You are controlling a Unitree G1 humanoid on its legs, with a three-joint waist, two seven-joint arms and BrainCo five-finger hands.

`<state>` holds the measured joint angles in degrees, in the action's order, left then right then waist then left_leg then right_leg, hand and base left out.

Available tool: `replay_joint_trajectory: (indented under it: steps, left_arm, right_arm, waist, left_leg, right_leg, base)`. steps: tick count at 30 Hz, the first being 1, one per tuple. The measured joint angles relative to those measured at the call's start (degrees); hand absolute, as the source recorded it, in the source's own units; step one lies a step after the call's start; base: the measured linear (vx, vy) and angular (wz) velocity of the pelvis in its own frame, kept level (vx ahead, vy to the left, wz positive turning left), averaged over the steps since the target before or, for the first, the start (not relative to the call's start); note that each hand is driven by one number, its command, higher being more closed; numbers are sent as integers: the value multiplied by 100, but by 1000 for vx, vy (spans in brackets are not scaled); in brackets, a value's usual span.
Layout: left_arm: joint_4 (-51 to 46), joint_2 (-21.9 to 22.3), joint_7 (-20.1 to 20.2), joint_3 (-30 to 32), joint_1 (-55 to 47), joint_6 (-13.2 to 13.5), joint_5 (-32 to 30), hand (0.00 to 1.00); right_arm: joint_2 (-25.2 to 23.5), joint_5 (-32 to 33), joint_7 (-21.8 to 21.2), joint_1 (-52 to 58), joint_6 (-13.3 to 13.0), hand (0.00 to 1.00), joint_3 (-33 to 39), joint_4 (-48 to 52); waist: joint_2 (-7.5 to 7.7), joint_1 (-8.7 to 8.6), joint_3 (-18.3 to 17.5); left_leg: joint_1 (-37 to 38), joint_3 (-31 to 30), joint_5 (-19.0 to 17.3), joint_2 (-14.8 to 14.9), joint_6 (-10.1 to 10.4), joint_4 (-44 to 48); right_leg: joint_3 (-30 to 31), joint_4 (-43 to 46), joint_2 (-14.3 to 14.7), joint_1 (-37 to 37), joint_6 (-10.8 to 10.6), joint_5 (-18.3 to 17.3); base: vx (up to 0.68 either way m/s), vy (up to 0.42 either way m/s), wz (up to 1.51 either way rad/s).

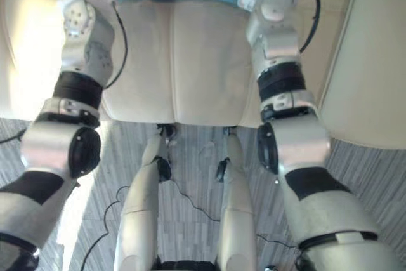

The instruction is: Pick up cushions and gather them together orderly.

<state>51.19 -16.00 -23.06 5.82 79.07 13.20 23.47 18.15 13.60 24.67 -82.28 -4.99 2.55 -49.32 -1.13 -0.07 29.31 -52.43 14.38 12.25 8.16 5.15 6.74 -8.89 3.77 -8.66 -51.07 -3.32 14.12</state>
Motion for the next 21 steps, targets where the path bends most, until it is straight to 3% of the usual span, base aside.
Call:
replay_joint_trajectory:
  steps: [7, 11, 14, 15, 17, 20, 21]
  left_arm:
    - [-663, -329, 305, 361, -960, -4, 154, 0]
    - [-1487, -790, 374, 735, -1859, 59, 158, 0]
    - [-2007, -814, 454, 877, -2755, 210, 212, 0]
    - [-2301, -758, 479, 872, -3244, 262, 236, 0]
    - [-2648, -470, 522, 817, -3868, 274, 251, 0]
    - [-3084, 257, 670, 662, -5110, 263, 180, 0]
    - [-3219, 665, 773, 511, -5831, 227, 122, 0]
  right_arm:
    - [271, 4, -95, 1193, -72, 0, 325, 1372]
    - [673, 38, -192, 2371, -319, 0, 1025, 2537]
    - [700, 54, -287, 3358, -503, 0, 1316, 3158]
    - [676, 56, -367, 3884, -550, 0, 1328, 3419]
    - [520, 50, -495, 4758, -599, 0, 1466, 3884]
    - [-172, 34, -673, 5951, -610, 0, 1529, 4317]
    - [-619, -6, -794, 6510, -610, 0, 1512, 4460]
  waist:
    - [17, 13, -10]
    - [36, 45, -22]
    - [101, 66, -197]
    - [162, 61, -390]
    - [176, 62, -402]
    - [265, 57, -640]
    - [302, 77, -689]
  left_leg:
    - [658, 13, 54, 17, -2, -200]
    - [1215, -94, 49, 28, 26, -317]
    - [1584, -128, -49, 23, 72, -367]
    - [1622, -165, -118, 24, 64, -349]
    - [1893, -298, -143, 20, 92, -330]
    - [2157, -459, -364, 25, 112, -100]
    - [2376, -517, -544, 25, 134, 91]
  right_leg:
    - [-87, 173, 20, 505, -1, -213]
    - [-208, 532, 9, 921, 42, -583]
    - [-260, 661, -10, 1233, 41, -782]
    - [-297, 735, -23, 1268, 52, -878]
    - [-405, 828, -43, 1609, 45, -1041]
    - [-620, 1020, -91, 1993, 64, -1317]
    - [-687, 1158, -133, 2294, 62, -1497]
  base:
    - [-26, -42, 1]
    - [-8, -63, 12]
    - [35, -62, 9]
    - [62, -58, 11]
    - [101, -62, 31]
    - [120, -64, 33]
    - [118, -28, 22]
